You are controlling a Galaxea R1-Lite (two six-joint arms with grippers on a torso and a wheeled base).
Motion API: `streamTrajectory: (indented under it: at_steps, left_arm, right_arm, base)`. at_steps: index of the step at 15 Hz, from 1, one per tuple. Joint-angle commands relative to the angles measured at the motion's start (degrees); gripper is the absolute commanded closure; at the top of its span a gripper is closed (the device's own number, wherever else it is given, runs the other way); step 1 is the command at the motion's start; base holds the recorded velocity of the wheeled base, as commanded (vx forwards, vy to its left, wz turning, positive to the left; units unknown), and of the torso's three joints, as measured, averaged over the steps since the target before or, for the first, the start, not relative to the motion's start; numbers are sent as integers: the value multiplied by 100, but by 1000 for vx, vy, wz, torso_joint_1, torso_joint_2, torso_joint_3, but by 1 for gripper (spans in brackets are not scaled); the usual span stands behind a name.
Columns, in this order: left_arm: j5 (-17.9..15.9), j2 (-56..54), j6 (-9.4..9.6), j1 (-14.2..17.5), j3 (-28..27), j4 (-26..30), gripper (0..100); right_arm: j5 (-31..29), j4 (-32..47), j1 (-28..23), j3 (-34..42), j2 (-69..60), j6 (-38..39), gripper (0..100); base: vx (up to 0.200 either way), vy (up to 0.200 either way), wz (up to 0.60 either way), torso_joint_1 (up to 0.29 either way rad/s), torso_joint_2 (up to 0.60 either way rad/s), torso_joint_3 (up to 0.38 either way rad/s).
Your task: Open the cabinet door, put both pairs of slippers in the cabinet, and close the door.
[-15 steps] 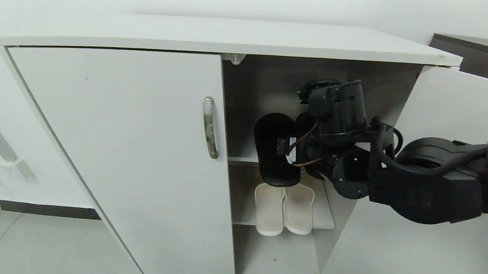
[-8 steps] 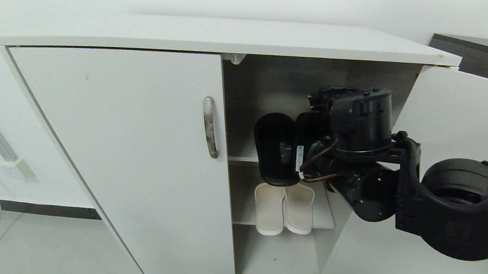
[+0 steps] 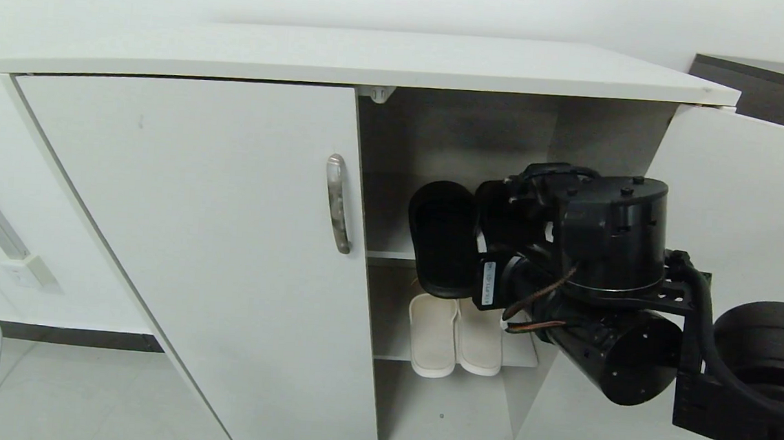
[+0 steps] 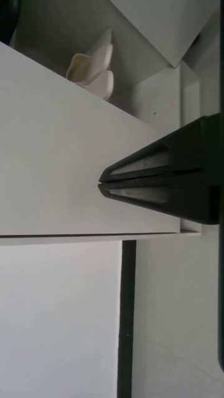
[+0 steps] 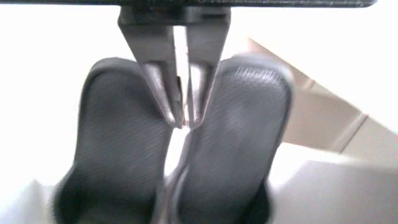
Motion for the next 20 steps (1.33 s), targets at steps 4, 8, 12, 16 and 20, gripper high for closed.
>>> streamTrajectory:
  at_steps: [4,8,12,16,20]
  left_arm:
    - [0,0,1,1,1,-1,100]
    - [0,0,1,1,1,-1,100]
    - [0,0,1,1,1,-1,100]
    - [0,9,-8,1,1,-1,100]
    - [0,0,-8,1,1,-1,100]
  right_arm:
    - [195,-137,137,210,4,4,100]
    - [195,-137,137,254,13,4,100]
    - [177,-190,163,245,118,-5,100]
    - [151,-348,172,342,153,-93,100]
    - [160,-375,172,377,241,-84,100]
  base:
    - [0,0,0,0,0,0]
    - [0,0,0,0,0,0]
    - [-200,0,0,4,1,1]
    - [-200,0,0,-4,2,1]
    - [-200,0,0,4,2,-1]
